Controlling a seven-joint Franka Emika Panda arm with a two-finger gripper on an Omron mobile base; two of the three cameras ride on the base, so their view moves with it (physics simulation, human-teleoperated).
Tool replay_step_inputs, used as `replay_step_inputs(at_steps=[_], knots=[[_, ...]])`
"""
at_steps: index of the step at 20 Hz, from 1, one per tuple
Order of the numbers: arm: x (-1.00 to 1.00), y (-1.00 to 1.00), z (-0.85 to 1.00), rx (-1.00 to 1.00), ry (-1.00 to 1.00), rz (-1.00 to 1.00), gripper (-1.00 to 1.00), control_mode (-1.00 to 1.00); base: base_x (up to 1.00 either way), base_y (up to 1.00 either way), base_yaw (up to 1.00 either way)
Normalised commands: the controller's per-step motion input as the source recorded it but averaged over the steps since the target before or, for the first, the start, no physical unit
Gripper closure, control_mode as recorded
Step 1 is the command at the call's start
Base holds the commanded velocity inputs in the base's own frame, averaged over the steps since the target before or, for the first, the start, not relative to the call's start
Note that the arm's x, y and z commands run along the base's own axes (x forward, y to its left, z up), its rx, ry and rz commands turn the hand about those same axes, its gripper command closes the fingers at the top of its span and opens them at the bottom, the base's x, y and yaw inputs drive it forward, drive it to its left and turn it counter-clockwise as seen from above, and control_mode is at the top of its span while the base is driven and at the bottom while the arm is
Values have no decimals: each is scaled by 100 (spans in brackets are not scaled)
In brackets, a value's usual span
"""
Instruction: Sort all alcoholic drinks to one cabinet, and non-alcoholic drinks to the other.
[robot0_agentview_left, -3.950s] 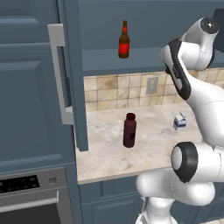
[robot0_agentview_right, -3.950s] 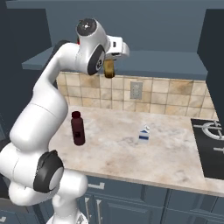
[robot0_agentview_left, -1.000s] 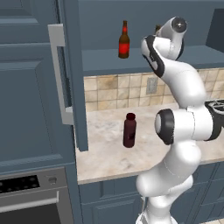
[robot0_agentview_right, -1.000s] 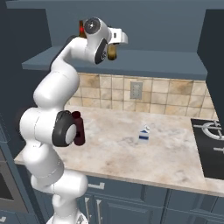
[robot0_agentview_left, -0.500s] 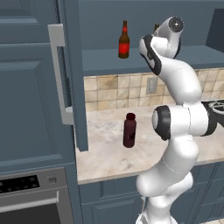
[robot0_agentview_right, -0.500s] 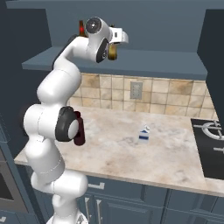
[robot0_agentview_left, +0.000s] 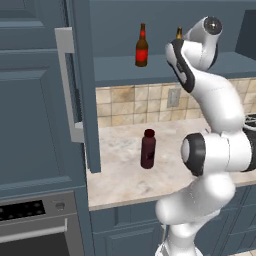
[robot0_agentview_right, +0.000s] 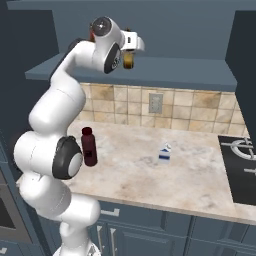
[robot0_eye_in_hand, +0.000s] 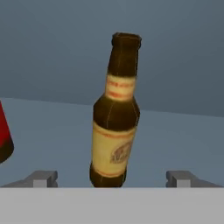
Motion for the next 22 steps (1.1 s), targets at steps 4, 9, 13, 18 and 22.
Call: replay_step_inputs(at_steps=[4, 9, 13, 18, 22], knots=[[-100, 26, -29, 4, 0, 0, -100, -100, 0, 0, 0], [-100, 34, -47, 5, 0, 0, -100, -100, 0, 0, 0], [-100, 34, -46, 6, 0, 0, -100, -100, 0, 0, 0], [-100, 22, -25, 9, 2, 0, -100, -100, 0, 0, 0], [-100, 14, -21, 7, 7, 0, -100, -100, 0, 0, 0]])
